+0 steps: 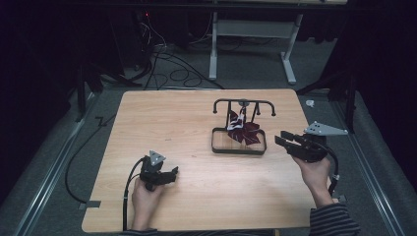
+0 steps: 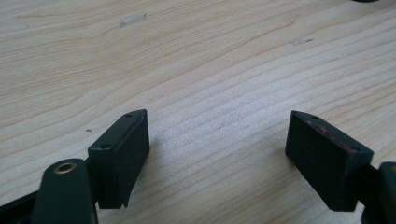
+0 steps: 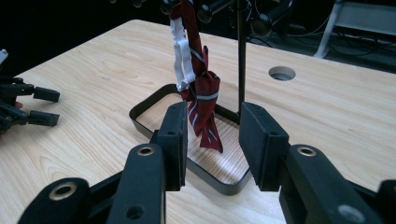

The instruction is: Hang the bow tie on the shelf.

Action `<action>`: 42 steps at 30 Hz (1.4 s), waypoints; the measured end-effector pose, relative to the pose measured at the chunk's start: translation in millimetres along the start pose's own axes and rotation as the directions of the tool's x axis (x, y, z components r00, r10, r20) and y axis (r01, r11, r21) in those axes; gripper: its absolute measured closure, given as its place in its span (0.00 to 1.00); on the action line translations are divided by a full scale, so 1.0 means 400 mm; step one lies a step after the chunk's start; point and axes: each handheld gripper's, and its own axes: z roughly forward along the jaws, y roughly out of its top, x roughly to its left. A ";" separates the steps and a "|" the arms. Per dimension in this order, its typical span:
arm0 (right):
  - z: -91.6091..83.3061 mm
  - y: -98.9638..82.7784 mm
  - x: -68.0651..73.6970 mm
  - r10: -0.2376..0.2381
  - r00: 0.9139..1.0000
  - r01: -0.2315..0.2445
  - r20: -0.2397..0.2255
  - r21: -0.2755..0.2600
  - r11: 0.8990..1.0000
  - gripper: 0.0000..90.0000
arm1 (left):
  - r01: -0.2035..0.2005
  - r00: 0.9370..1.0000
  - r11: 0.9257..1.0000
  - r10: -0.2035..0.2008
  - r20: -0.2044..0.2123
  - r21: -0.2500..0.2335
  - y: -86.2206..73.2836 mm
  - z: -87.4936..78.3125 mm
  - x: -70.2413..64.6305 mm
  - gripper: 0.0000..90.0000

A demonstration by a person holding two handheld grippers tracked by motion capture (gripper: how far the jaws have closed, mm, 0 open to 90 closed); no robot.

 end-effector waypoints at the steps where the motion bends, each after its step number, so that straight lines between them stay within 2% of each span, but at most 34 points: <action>1: 0.000 -0.003 0.000 0.003 1.000 -0.003 -0.001 0.002 1.000 0.71 | 0.000 1.000 1.000 0.000 0.000 0.000 0.000 0.000 0.000 0.25; 27: 0.012 -0.058 -0.004 0.045 0.999 -0.045 -0.013 0.014 0.999 0.71 | 0.000 1.000 1.000 0.000 0.000 0.000 0.000 0.000 0.000 0.25; 42: 0.031 -0.088 0.002 0.059 0.998 -0.058 -0.025 0.044 0.997 0.71 | 0.000 1.000 1.000 0.000 0.000 0.000 0.000 0.000 0.000 0.25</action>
